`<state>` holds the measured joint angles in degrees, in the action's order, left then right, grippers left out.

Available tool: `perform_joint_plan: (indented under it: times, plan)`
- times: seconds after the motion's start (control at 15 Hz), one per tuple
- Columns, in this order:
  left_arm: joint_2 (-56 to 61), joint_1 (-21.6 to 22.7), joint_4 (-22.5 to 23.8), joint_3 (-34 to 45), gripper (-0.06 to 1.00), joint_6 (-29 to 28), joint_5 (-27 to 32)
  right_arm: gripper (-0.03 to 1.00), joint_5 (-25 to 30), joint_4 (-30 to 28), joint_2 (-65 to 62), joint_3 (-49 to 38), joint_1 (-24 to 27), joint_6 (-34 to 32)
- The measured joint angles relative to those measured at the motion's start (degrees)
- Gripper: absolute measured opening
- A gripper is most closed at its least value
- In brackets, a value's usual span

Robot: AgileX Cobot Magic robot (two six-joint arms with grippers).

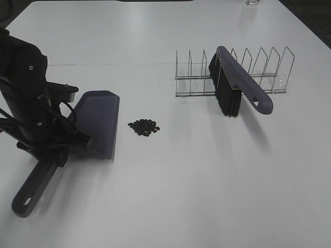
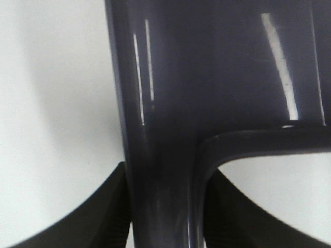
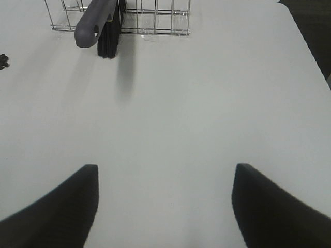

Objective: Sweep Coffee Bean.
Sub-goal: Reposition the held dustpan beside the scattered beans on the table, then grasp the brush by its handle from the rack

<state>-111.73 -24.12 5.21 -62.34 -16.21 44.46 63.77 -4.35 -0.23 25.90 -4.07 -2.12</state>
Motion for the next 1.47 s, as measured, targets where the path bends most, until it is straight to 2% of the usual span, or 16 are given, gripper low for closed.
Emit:
perform_joint_plan:
  times: [0.53,0.67,0.73,1.0,1.4,1.47]
  plan:
    - [0.00,-0.17,1.89,0.11,0.35,-0.17,-2.41,0.63,-0.40,-0.06,0.34,1.32,0.00,0.00]
    - [-0.06,-0.17,1.89,0.11,0.35,-0.29,-3.15,0.63,-0.34,1.83,5.10,1.72,0.00,0.00]
    - [-0.06,-0.17,1.95,0.11,0.35,-0.29,-3.27,0.67,-0.34,4.35,14.50,4.98,0.00,-0.06]
    - [-0.06,-0.17,1.95,0.11,0.35,-1.26,-3.21,0.81,-0.29,5.21,34.55,16.21,0.00,-1.95]
    - [-0.06,-0.17,1.95,0.11,0.35,-1.78,-5.16,0.82,0.97,5.61,65.15,36.27,0.00,-1.66]
    - [-0.06,-0.17,1.95,0.11,0.35,-1.78,-6.02,0.82,-3.09,5.67,74.54,41.25,0.00,0.80]
